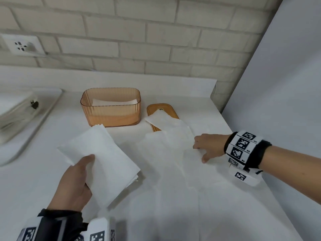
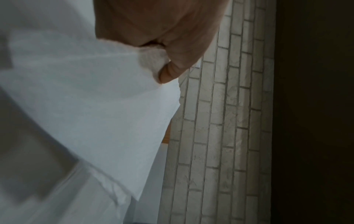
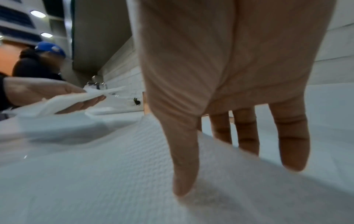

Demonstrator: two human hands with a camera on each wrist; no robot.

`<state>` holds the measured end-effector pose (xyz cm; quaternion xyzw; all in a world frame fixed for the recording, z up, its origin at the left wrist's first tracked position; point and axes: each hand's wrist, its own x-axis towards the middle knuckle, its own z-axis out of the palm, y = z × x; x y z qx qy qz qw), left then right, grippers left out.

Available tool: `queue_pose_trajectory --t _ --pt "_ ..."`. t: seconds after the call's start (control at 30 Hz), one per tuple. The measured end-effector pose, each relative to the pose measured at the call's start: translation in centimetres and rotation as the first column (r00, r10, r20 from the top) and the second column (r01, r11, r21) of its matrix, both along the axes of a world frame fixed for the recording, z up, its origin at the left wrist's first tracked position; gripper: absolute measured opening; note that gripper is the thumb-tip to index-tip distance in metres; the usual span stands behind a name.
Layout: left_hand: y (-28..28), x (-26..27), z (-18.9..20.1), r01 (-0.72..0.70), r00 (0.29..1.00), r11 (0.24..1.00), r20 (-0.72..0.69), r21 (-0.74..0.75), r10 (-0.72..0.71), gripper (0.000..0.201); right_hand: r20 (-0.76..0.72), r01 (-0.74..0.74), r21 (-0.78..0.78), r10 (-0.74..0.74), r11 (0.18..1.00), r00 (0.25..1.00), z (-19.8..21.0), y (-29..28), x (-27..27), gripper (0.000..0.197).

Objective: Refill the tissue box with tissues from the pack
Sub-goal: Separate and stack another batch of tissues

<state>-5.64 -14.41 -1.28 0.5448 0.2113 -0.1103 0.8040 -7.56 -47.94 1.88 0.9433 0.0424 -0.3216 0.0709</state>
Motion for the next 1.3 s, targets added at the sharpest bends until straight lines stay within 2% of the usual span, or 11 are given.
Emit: queue_pose_trajectory --t 0.13,0.37,0.53,0.6,0.73,0.77,0.87,0.93,1.1,1.2,1.3 --pt "-0.4 -0.2 -0.3 -0.044 0.999 0.999 0.003 -0.013 0.044 0.010 0.083 0.021 0.135 -0.032 0.991 0.996 -1.6 -1.2 0.0 0.067" --pt "-2.5 -0.1 -0.8 -0.010 1.000 1.000 0.021 -0.004 0.010 0.013 0.065 -0.072 0.059 0.068 0.996 0.996 -1.8 -2.0 -0.3 0.045" --pt "-3.6 0.8 -0.8 0.012 0.999 1.000 0.038 -0.019 -0.011 0.013 0.192 0.100 0.391 -0.187 0.915 0.963 2.7 -3.7 -0.4 0.023" --pt "-4.0 1.1 -0.9 0.019 0.999 0.999 0.041 -0.028 -0.017 0.013 0.223 0.191 0.643 -0.419 0.742 0.880 4.6 -4.8 -0.3 0.014" --pt "-4.8 1.3 -1.0 0.063 0.998 0.998 0.027 -0.031 -0.062 0.012 -0.166 0.367 0.925 -0.768 0.095 0.618 2.8 -4.5 0.9 0.040" --pt "-4.8 1.2 -1.0 0.076 0.997 0.997 0.026 -0.029 -0.075 0.012 -0.202 0.458 0.881 -0.778 0.122 0.595 1.5 -3.9 1.5 0.048" --pt "-4.4 1.1 -0.7 0.090 0.996 0.995 0.026 -0.036 -0.089 0.012 0.041 0.588 0.510 -0.700 0.628 0.713 -1.8 -2.1 2.7 0.049" --pt "-3.5 1.2 -0.5 0.081 0.996 0.996 0.025 -0.044 -0.080 0.011 0.177 0.553 0.327 -0.625 0.766 0.760 -3.3 -1.1 3.0 0.052" --pt "-1.3 1.1 -0.6 0.053 0.998 0.998 0.024 -0.031 -0.053 0.011 0.218 0.596 0.296 -0.660 0.747 0.719 -4.2 -0.4 3.0 0.052" --pt "-0.1 1.2 -0.8 0.052 0.999 0.998 0.014 -0.039 -0.052 0.009 0.232 0.555 0.405 -0.669 0.727 0.706 -4.1 -0.2 3.1 0.023" --pt "0.7 1.4 -0.9 0.066 0.998 0.997 -0.003 -0.032 -0.066 0.007 0.220 0.552 0.501 -0.715 0.666 0.663 -3.8 0.2 2.7 0.038"
